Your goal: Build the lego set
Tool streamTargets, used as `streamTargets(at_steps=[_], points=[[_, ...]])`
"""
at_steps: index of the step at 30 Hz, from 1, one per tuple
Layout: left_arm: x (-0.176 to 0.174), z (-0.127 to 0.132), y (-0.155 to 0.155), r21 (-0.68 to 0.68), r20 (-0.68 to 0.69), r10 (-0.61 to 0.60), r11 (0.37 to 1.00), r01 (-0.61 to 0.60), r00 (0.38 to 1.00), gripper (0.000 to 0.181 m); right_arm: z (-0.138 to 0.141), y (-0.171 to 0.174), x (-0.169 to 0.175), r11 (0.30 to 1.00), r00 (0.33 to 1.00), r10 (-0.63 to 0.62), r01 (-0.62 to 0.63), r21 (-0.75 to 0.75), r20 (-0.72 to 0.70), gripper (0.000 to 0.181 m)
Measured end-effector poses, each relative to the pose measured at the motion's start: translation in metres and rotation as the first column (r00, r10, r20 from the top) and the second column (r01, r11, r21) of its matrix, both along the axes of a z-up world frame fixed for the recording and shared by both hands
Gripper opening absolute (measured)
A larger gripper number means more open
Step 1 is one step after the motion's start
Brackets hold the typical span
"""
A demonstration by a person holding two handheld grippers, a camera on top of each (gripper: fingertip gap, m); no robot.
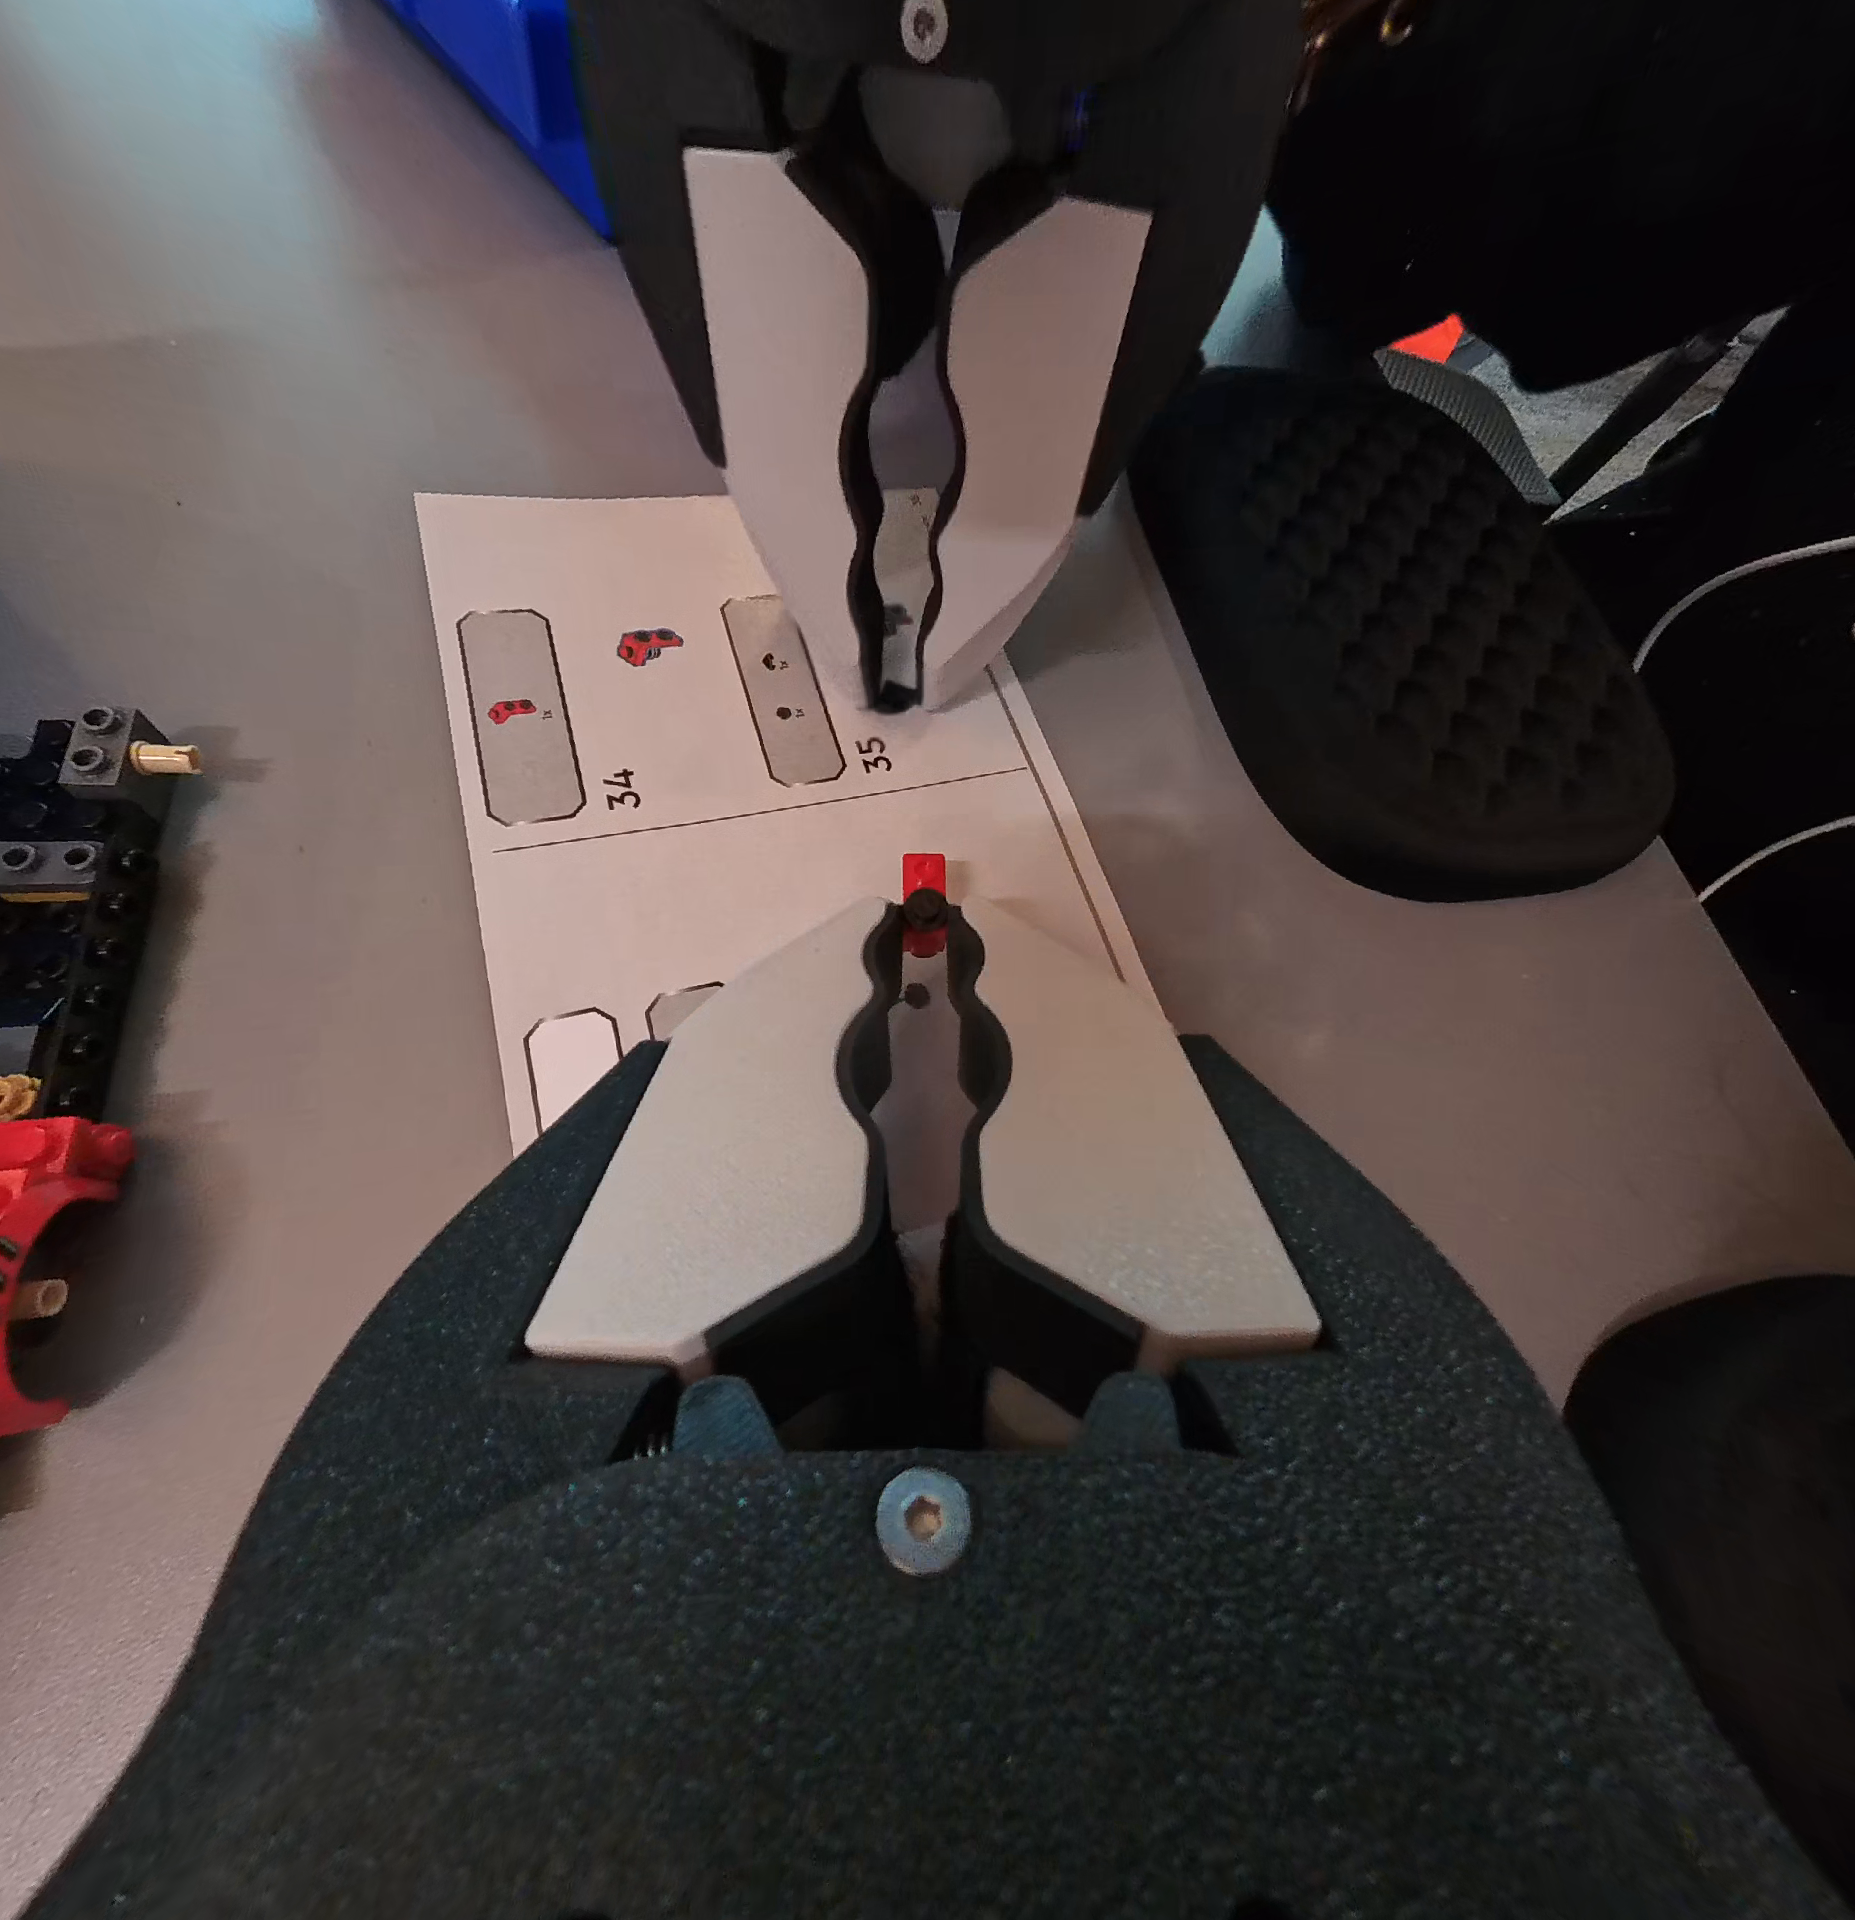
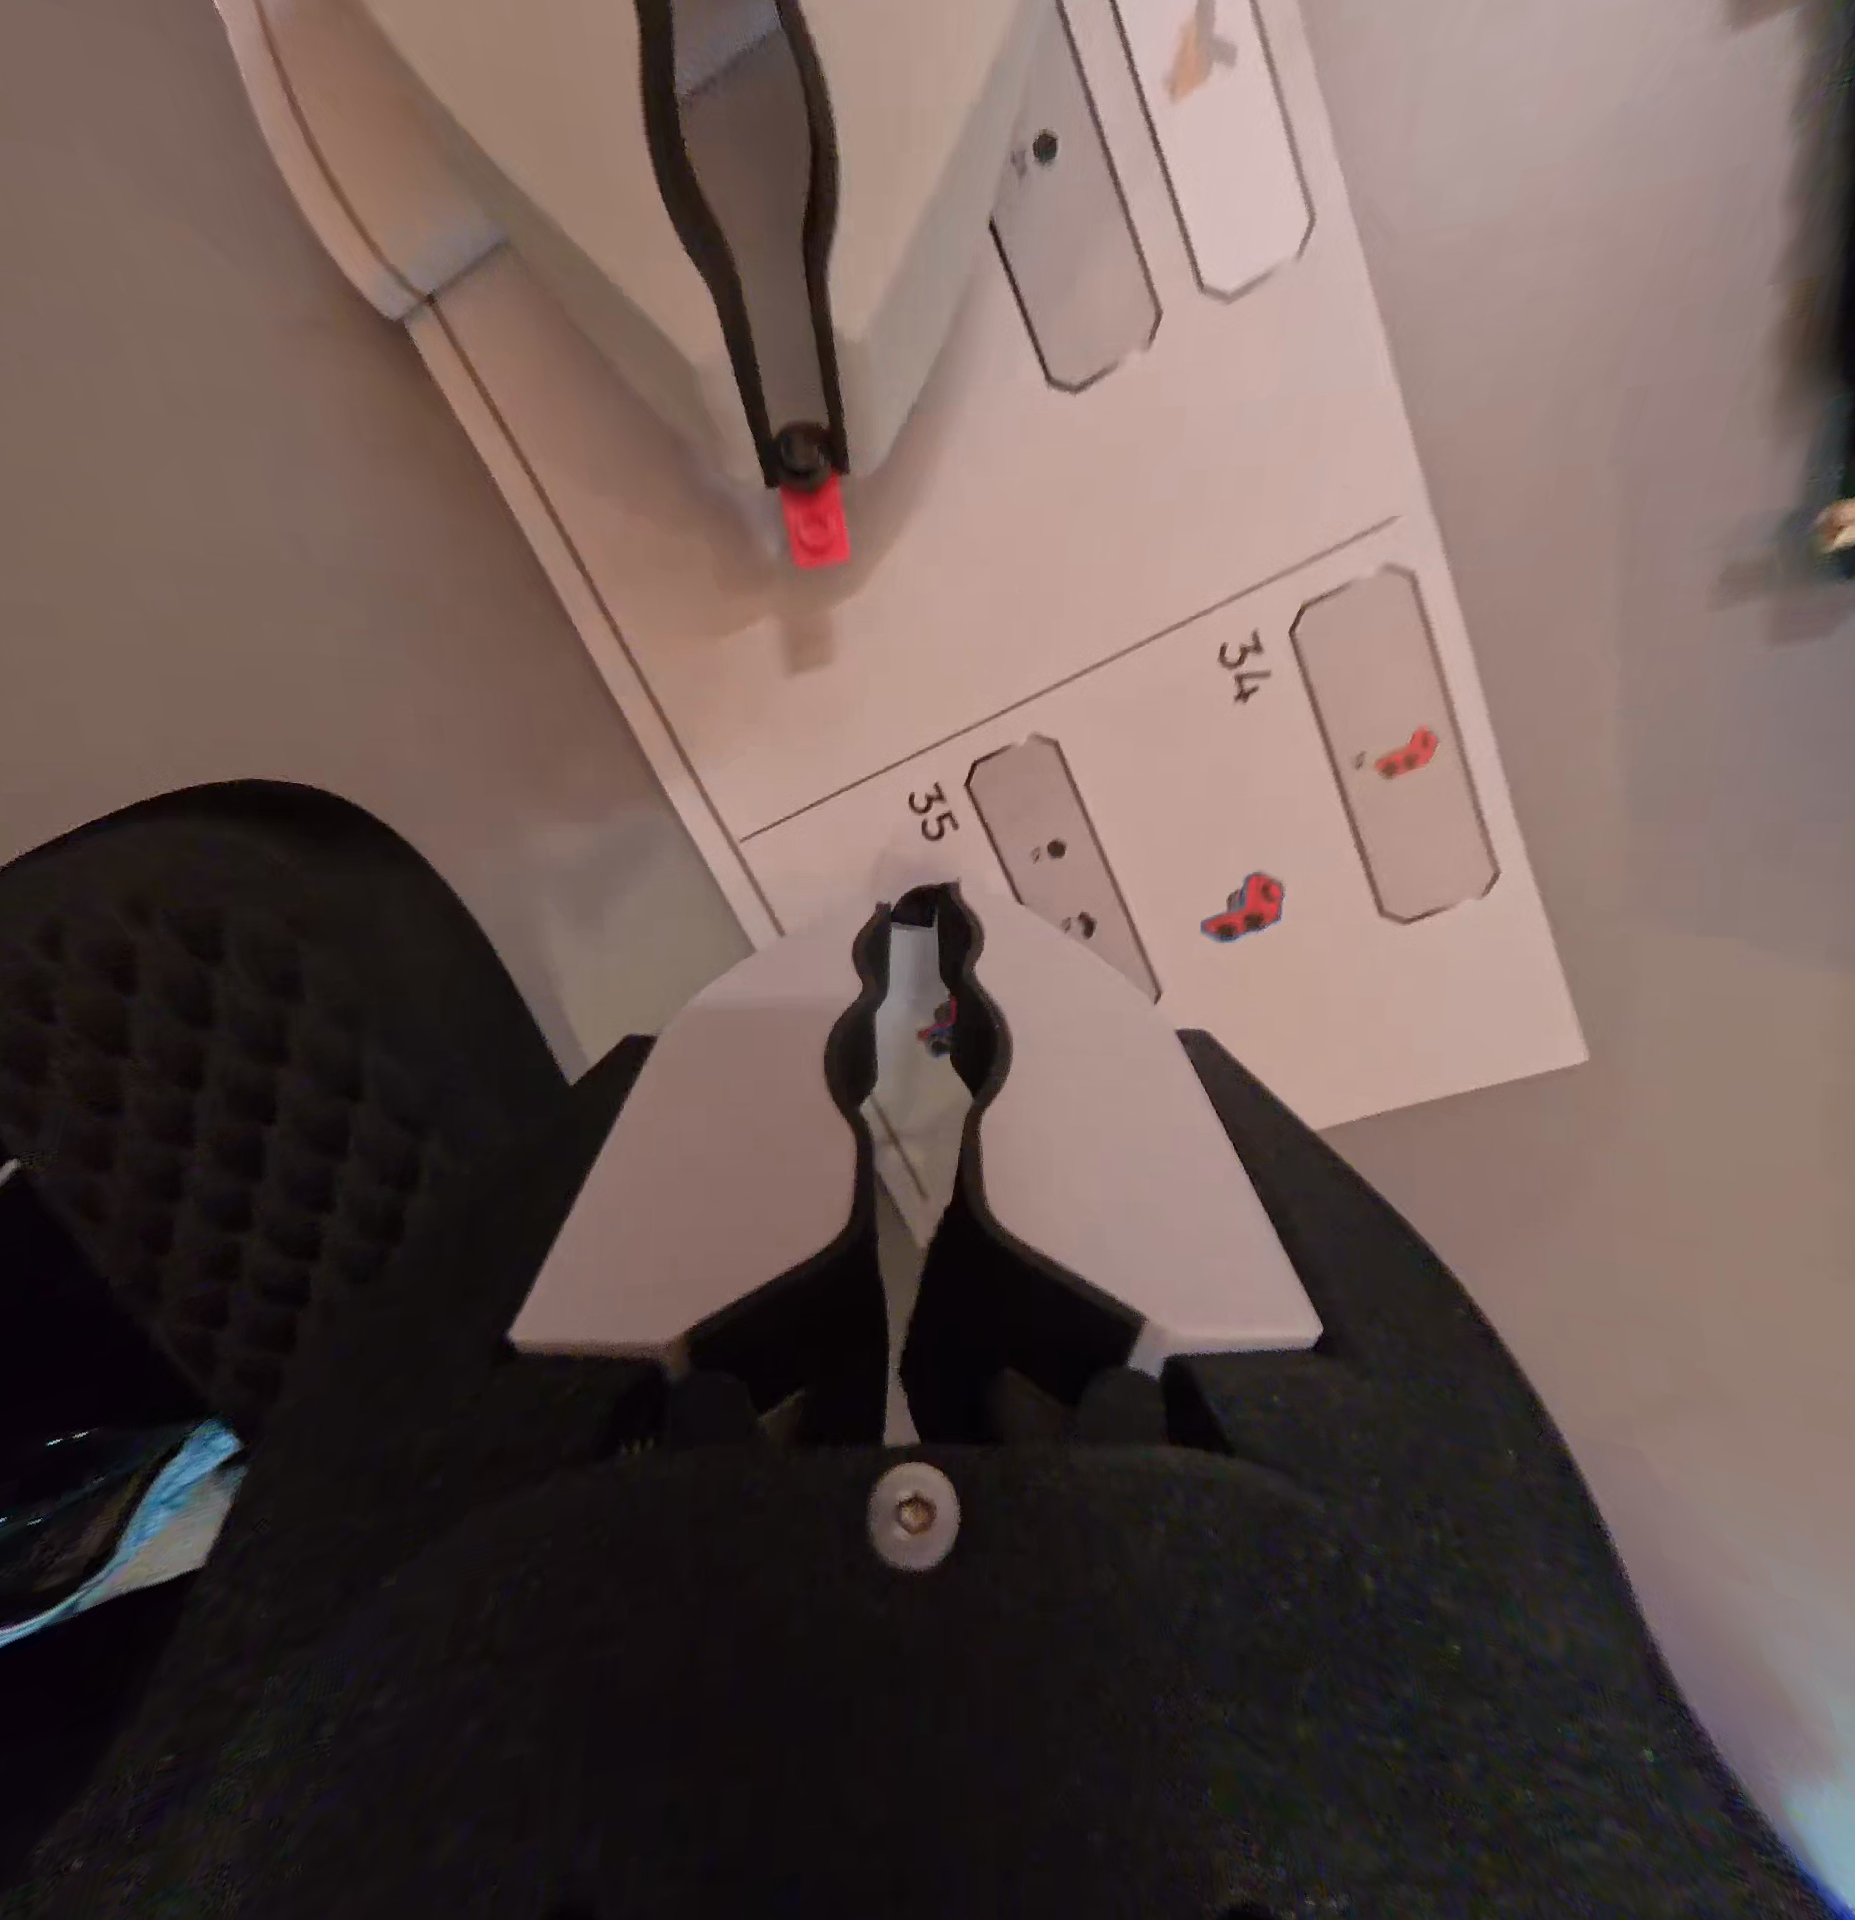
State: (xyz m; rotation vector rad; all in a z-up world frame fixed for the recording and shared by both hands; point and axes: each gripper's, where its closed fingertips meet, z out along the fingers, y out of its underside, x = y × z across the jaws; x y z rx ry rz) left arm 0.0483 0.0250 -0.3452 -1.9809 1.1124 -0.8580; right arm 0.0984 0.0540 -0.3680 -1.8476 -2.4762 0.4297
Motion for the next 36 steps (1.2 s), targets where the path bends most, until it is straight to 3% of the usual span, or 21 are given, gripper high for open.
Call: streamTargets(at_steps=[8,11,17,23,30,33,36], points=[[0.001,-0.001,-0.001,-0.003,-0.009,-0.011,1.000,0.011,1.000,0.007,0.013,-0.004,-0.005,0.990,0.975,0.139,-0.131,0.055,-0.176,0.018],[0.001,-0.002,-0.001,-0.004,-0.015,-0.011,1.000,0.010,1.000,0.007,0.015,-0.003,-0.004,0.986,0.960,0.160,-0.145,0.082,-0.230,0.008],[0.001,-0.003,-0.001,-0.004,-0.022,-0.009,1.000,0.008,1.000,0.007,0.003,0.000,-0.002,0.969,0.952,0.203,-0.162,0.187,-0.229,0.006],[0.001,-0.003,-0.001,-0.006,-0.021,-0.010,1.000,0.010,1.000,0.007,0.001,0.000,-0.004,0.969,0.953,0.201,-0.158,0.192,-0.228,0.006],[0.001,-0.002,-0.002,-0.003,-0.018,-0.012,1.000,0.012,1.000,0.007,0.003,0.004,-0.007,0.986,0.954,0.139,-0.109,0.124,-0.267,0.002],[0.001,-0.002,-0.002,-0.004,-0.017,-0.012,1.000,0.012,1.000,0.007,0.012,0.002,-0.007,0.998,0.945,0.062,-0.062,0.010,-0.322,0.000],[0.001,-0.002,-0.002,-0.005,-0.020,-0.013,1.000,0.013,1.000,0.007,0.009,0.001,-0.001,0.996,0.957,-0.019,-0.009,-0.093,-0.289,0.000]])
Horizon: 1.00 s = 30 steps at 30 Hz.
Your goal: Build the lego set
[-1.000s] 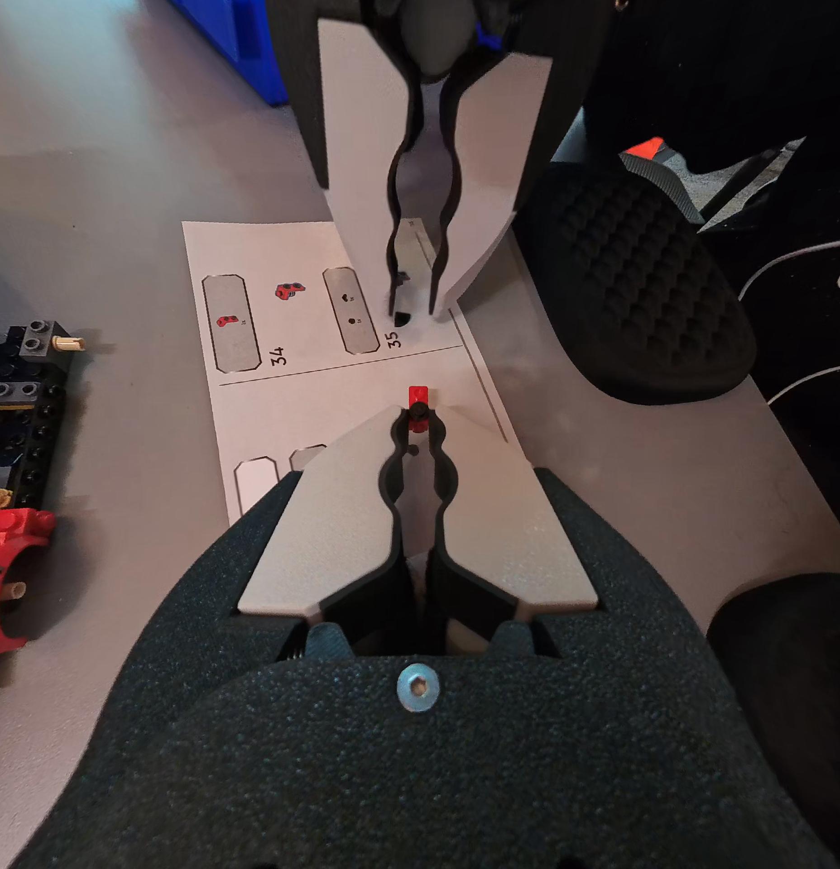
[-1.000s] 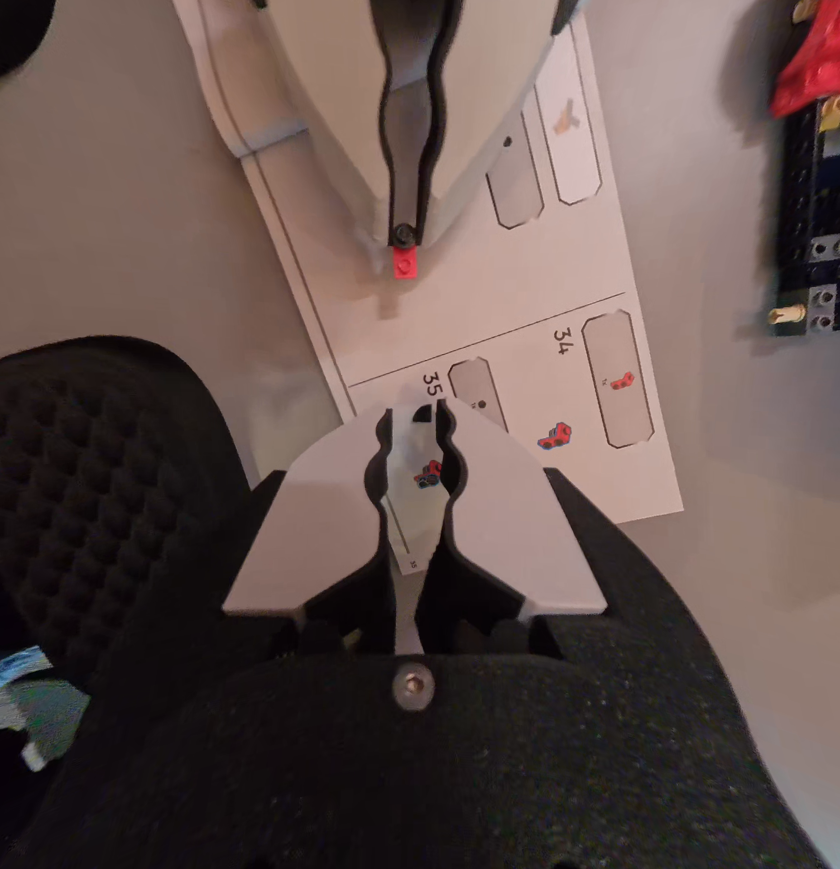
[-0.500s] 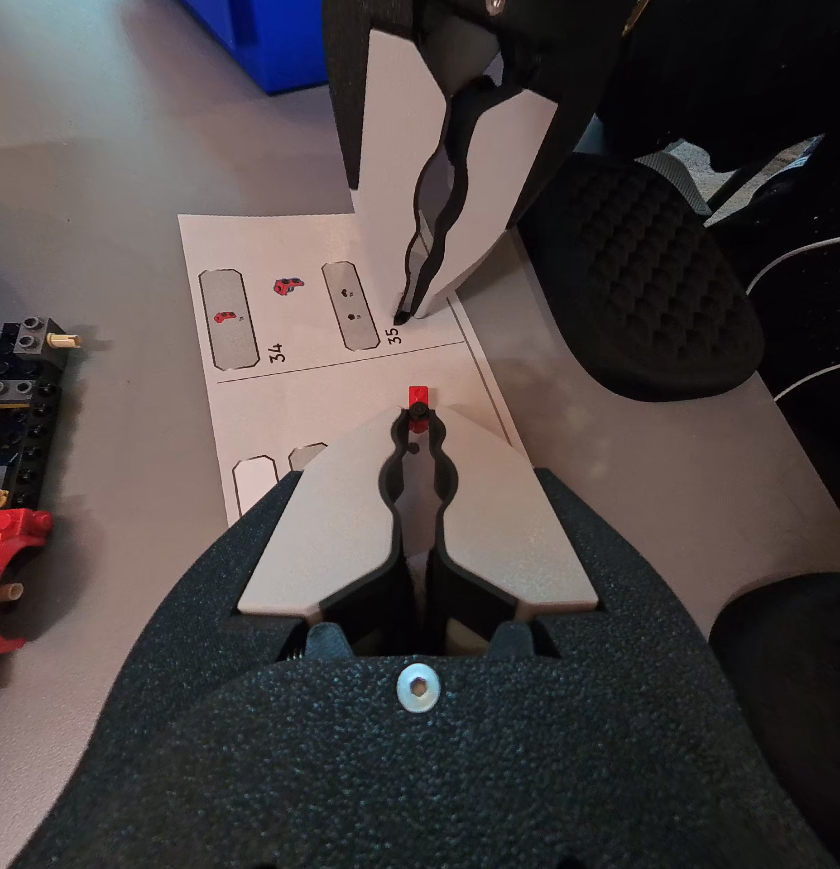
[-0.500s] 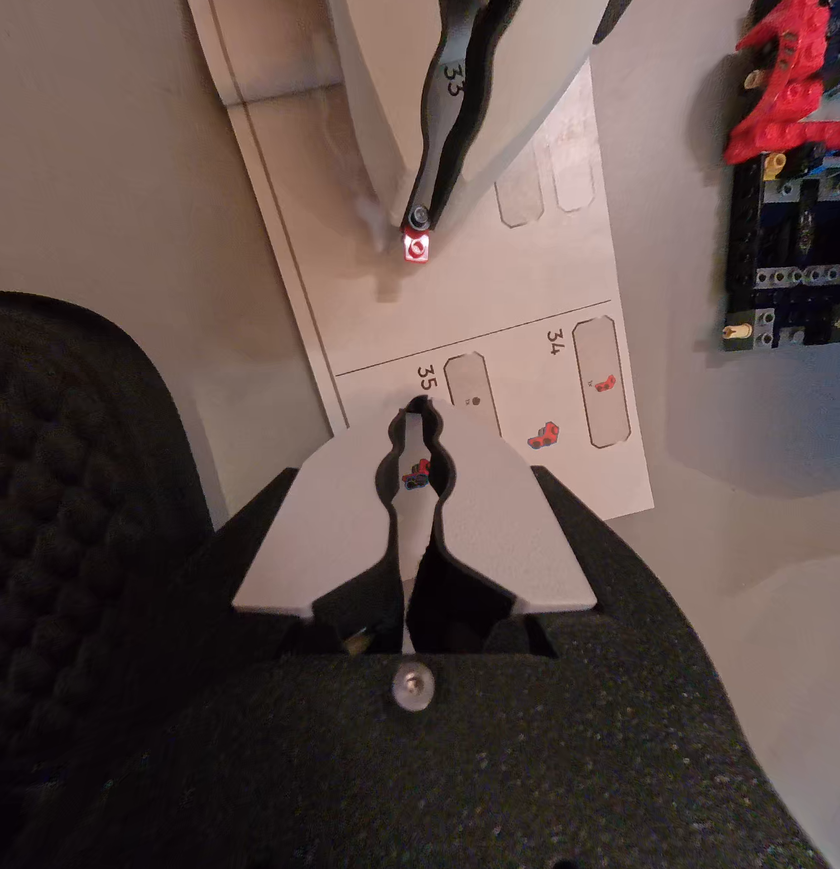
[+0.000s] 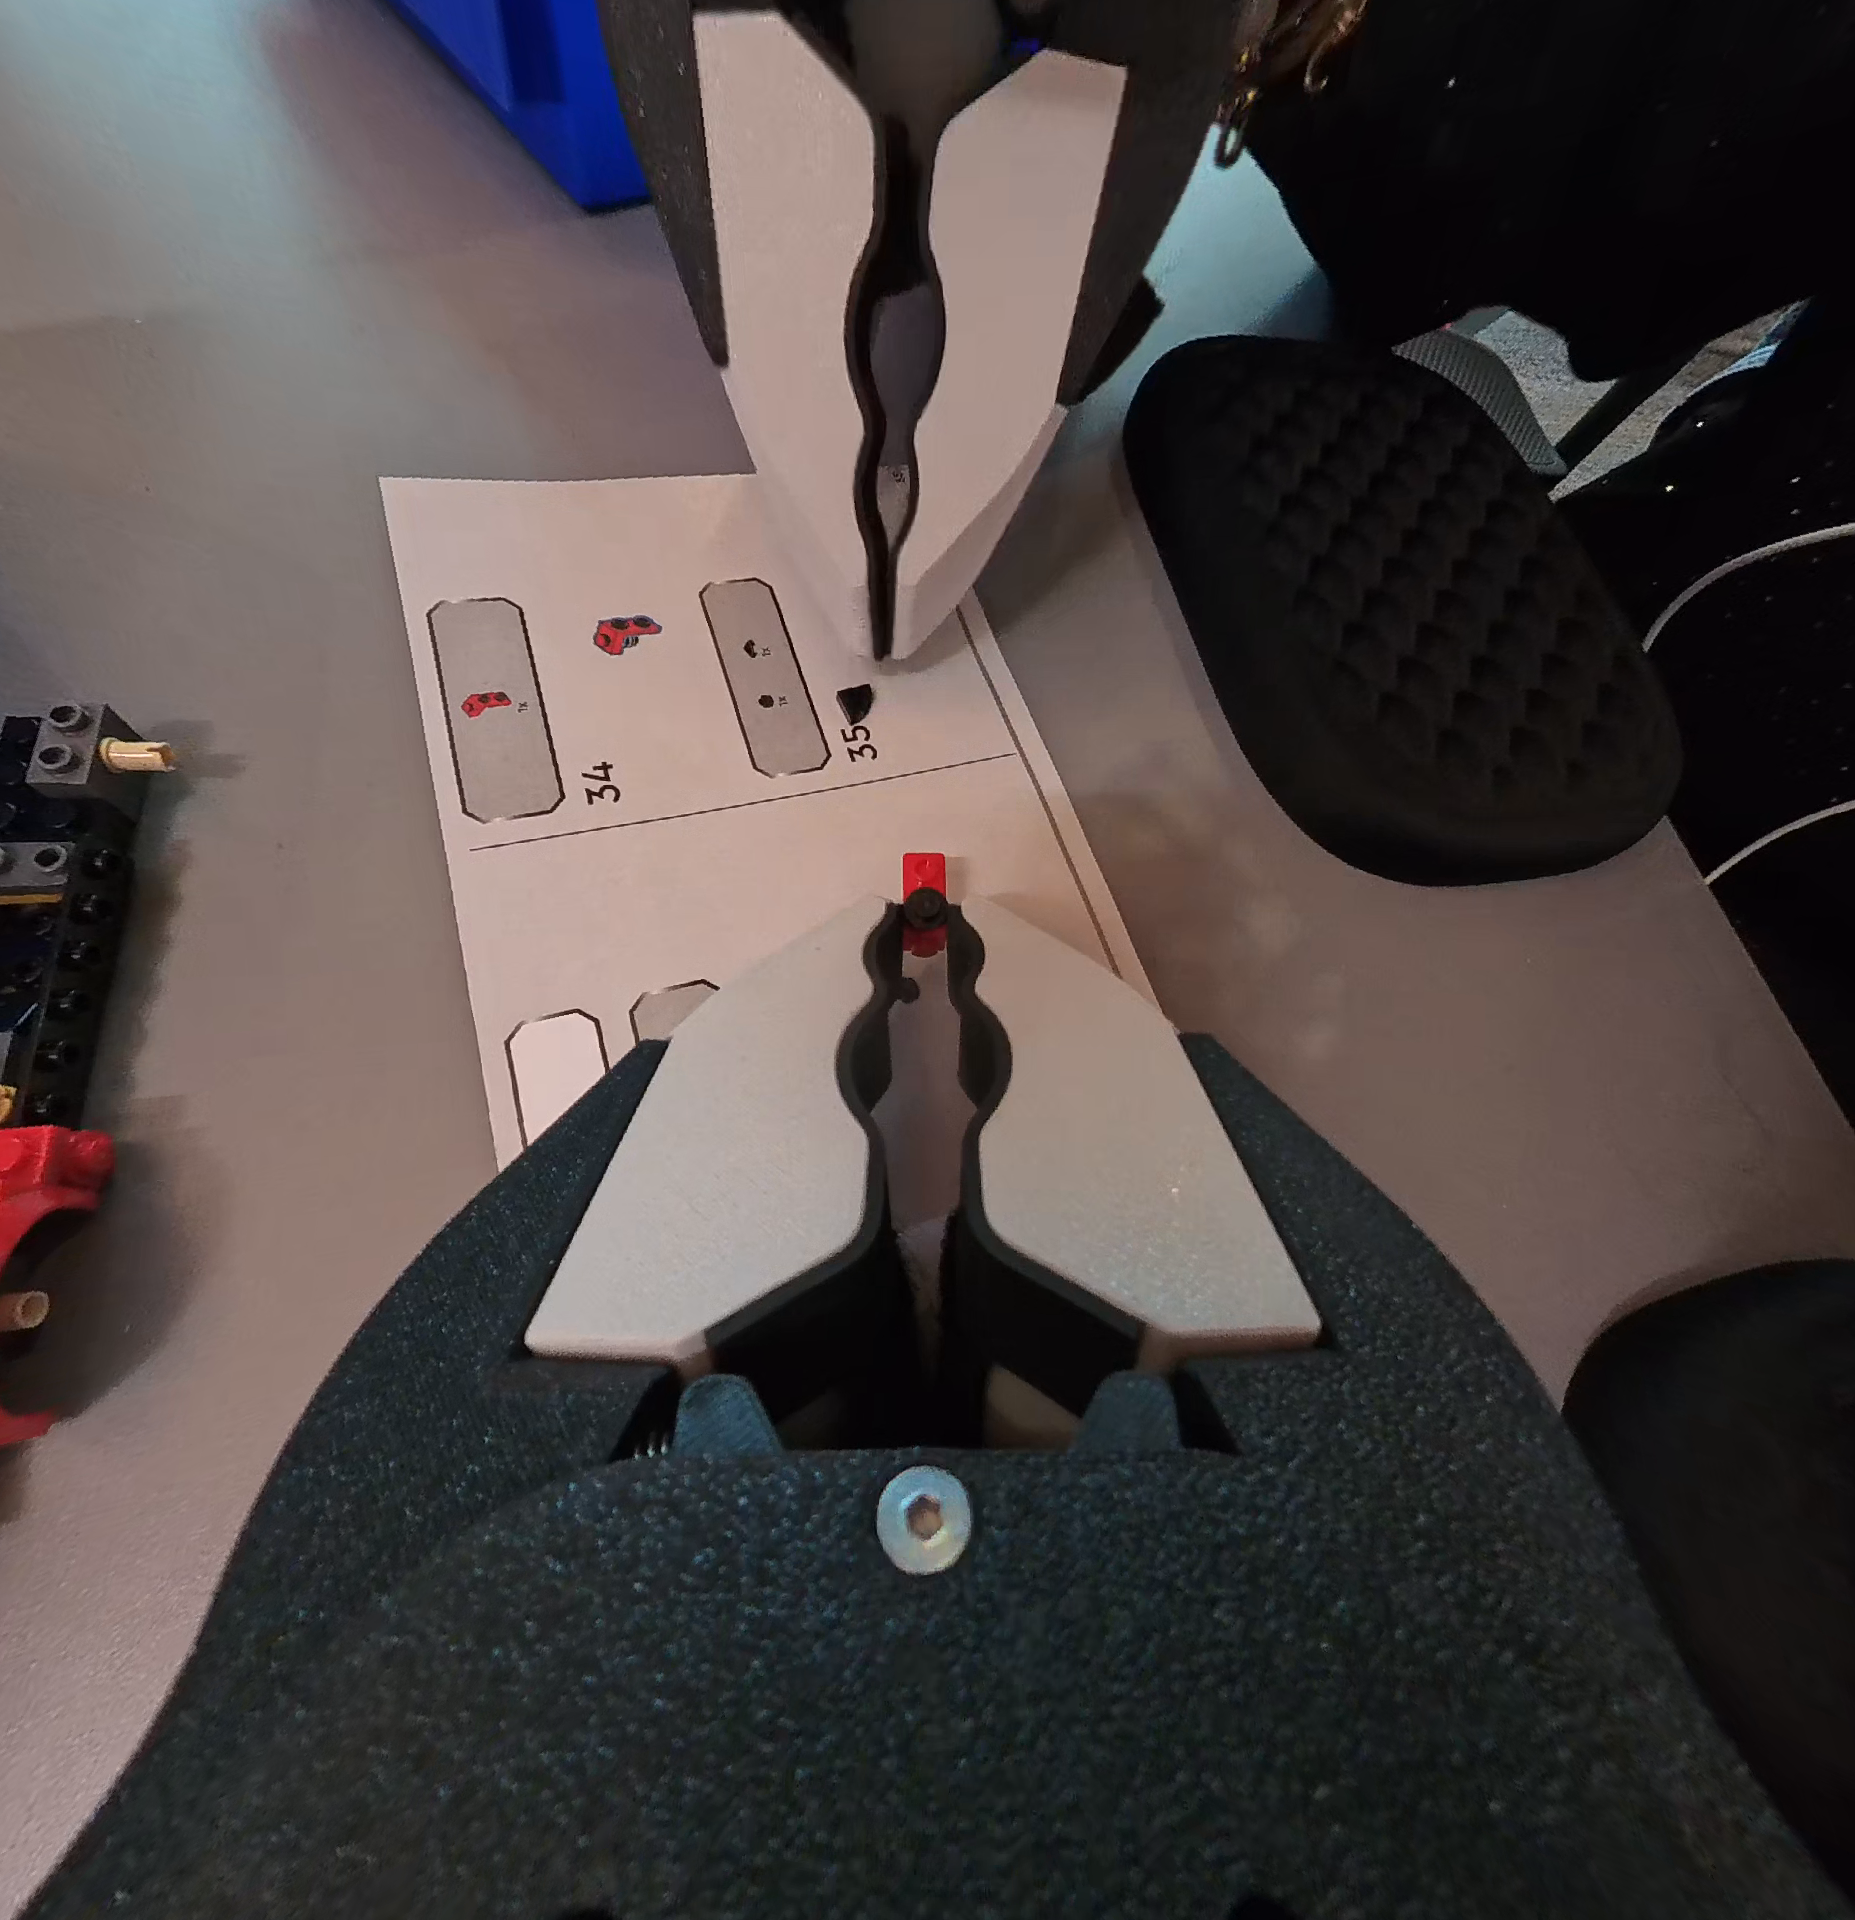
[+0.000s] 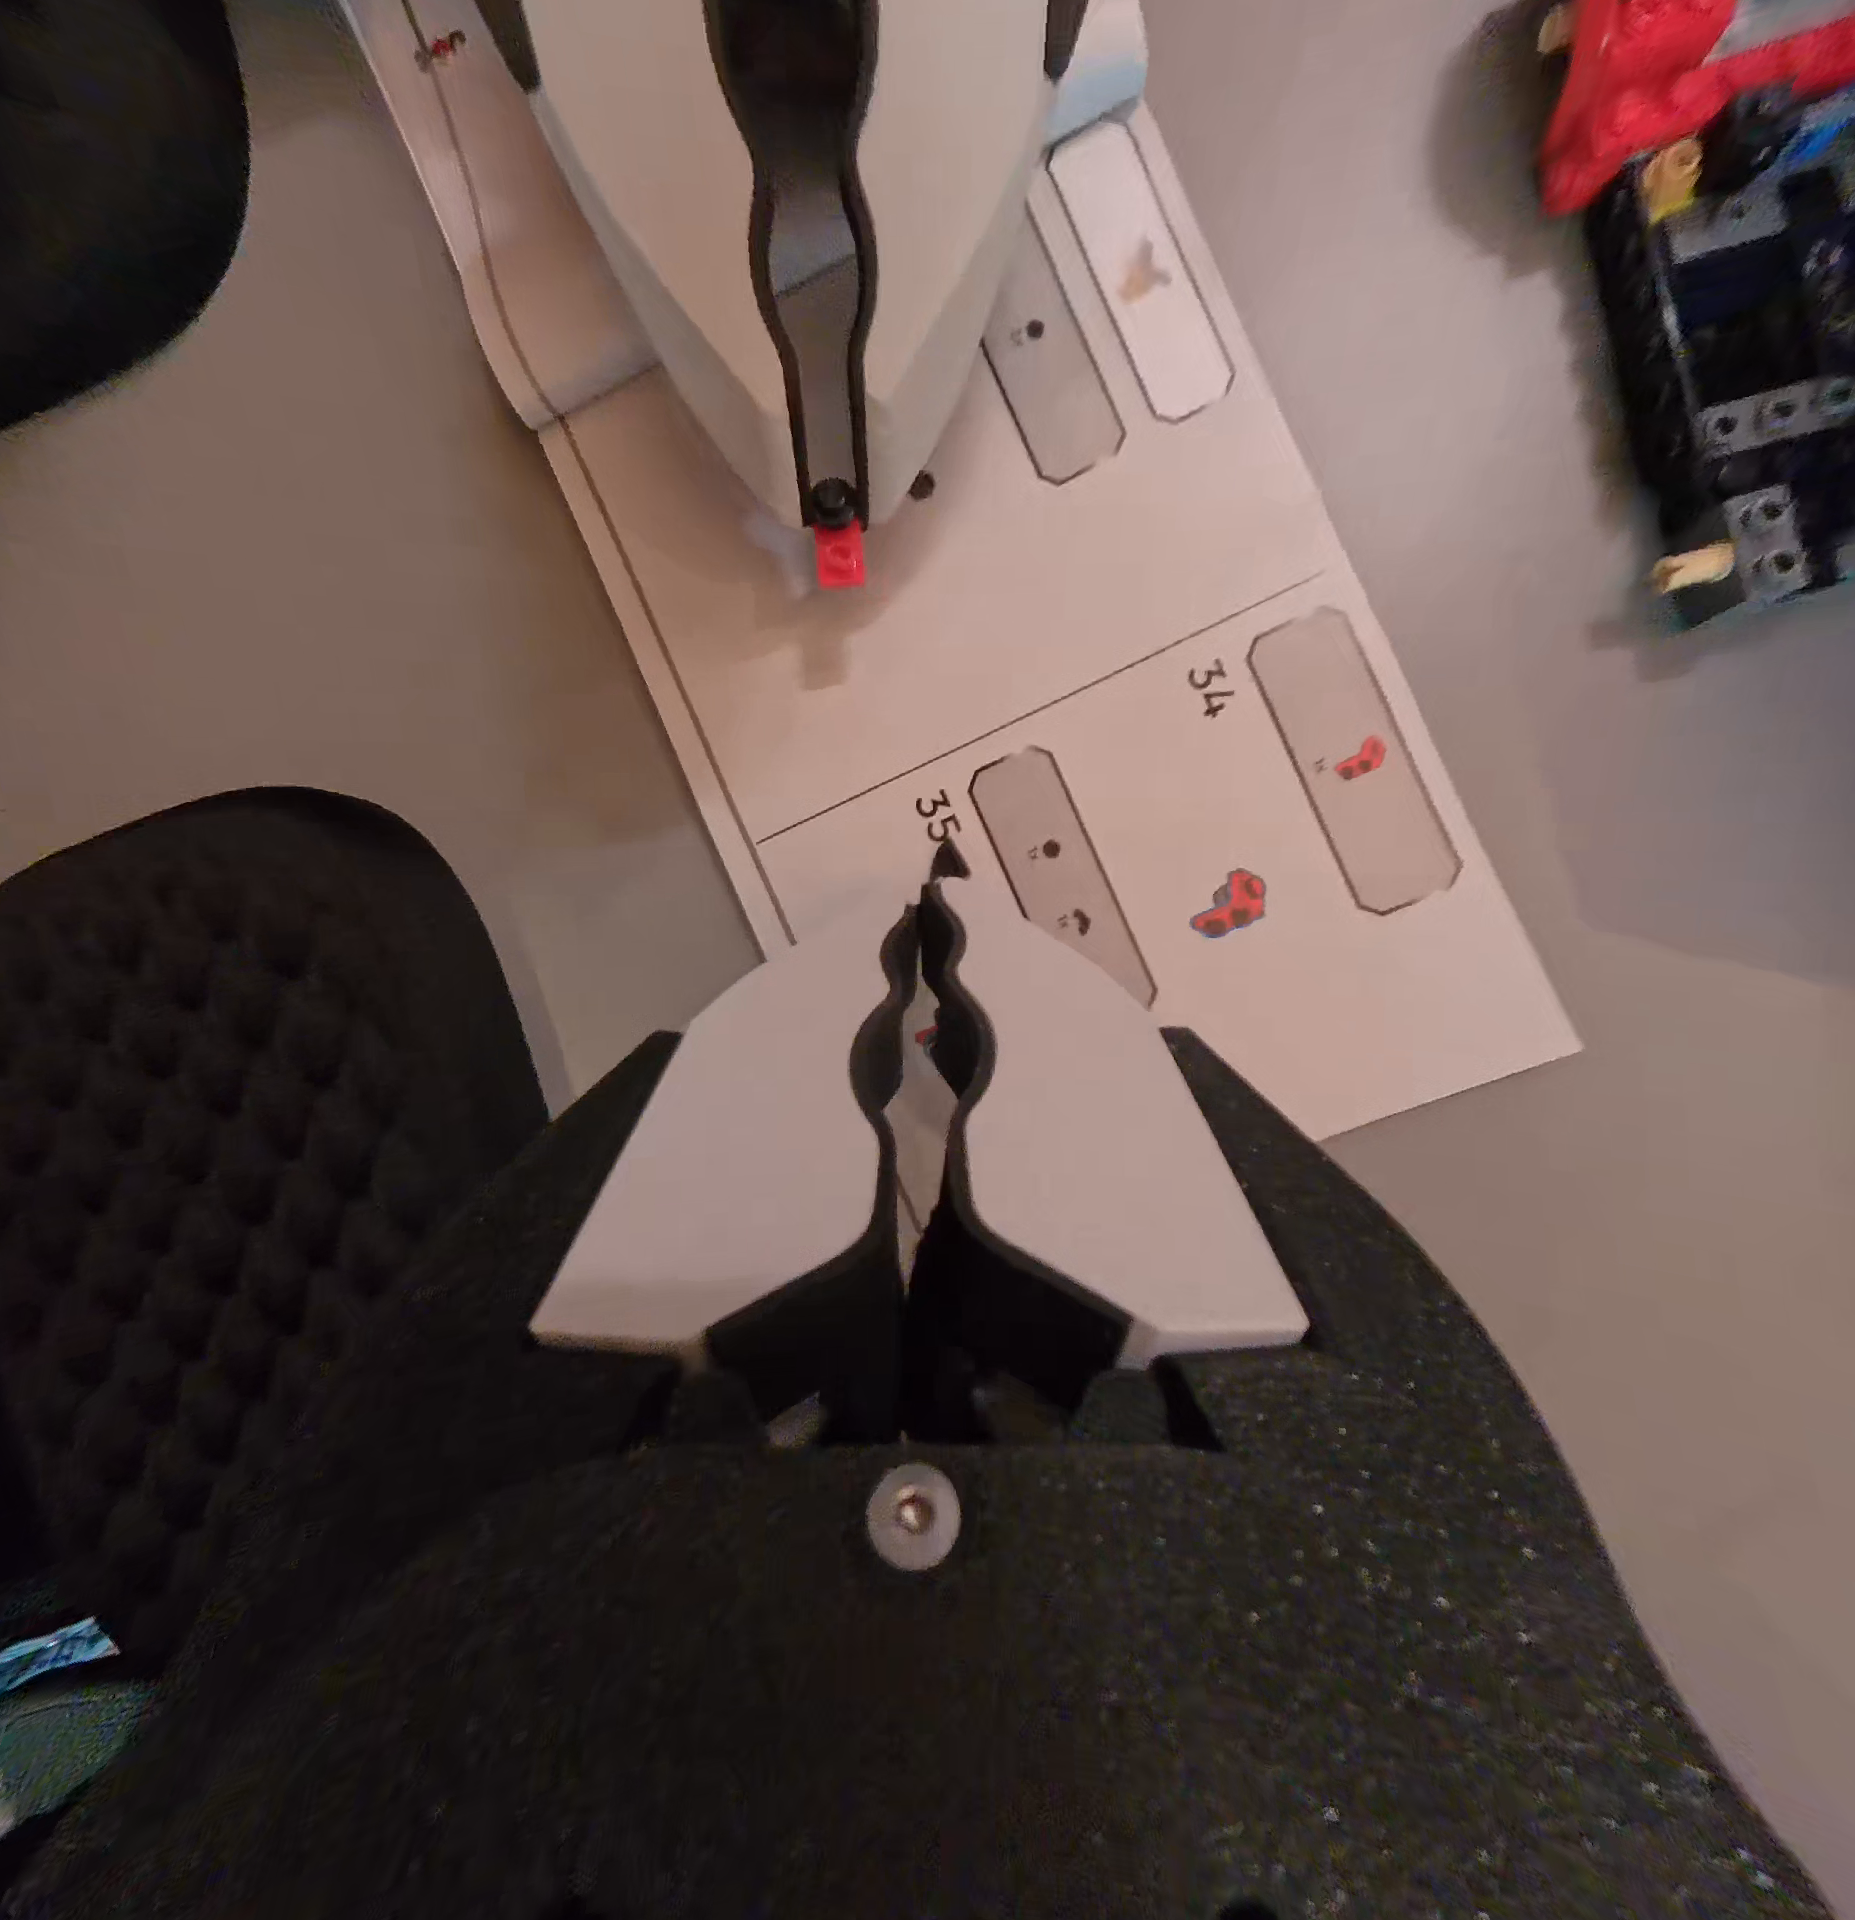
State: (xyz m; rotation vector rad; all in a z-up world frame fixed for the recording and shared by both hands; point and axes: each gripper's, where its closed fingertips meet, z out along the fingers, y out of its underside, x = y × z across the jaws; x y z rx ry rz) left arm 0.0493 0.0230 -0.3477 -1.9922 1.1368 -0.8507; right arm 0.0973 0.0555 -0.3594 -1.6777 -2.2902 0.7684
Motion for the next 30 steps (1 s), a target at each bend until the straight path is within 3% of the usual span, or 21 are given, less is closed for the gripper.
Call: streamTargets(at_steps=[5,9,12,20,30], points=[[0.000,0.000,0.000,-0.002,0.001,0.000,1.000,0.000,1.000,0.007,-0.005,0.003,-0.007,0.995,0.999,0.011,-0.007,0.100,-0.045,0.026],[0.000,-0.001,0.000,-0.003,-0.004,-0.003,1.000,0.003,1.000,0.007,-0.008,0.002,-0.010,0.999,0.999,-0.039,0.040,0.031,-0.027,0.007],[0.000,0.000,0.000,-0.002,-0.002,-0.003,1.000,0.003,1.000,0.007,-0.004,0.004,-0.010,0.998,0.999,-0.016,0.019,0.053,-0.049,0.006],[0.000,0.000,0.000,-0.003,0.000,-0.002,1.000,0.002,1.000,0.007,0.068,0.001,-0.025,0.977,0.920,0.081,0.003,0.213,-0.384,0.009],[0.000,-0.001,0.000,-0.003,-0.005,-0.003,1.000,0.003,1.000,0.007,0.059,0.009,-0.014,0.980,0.933,0.040,0.034,0.198,-0.358,0.013]])
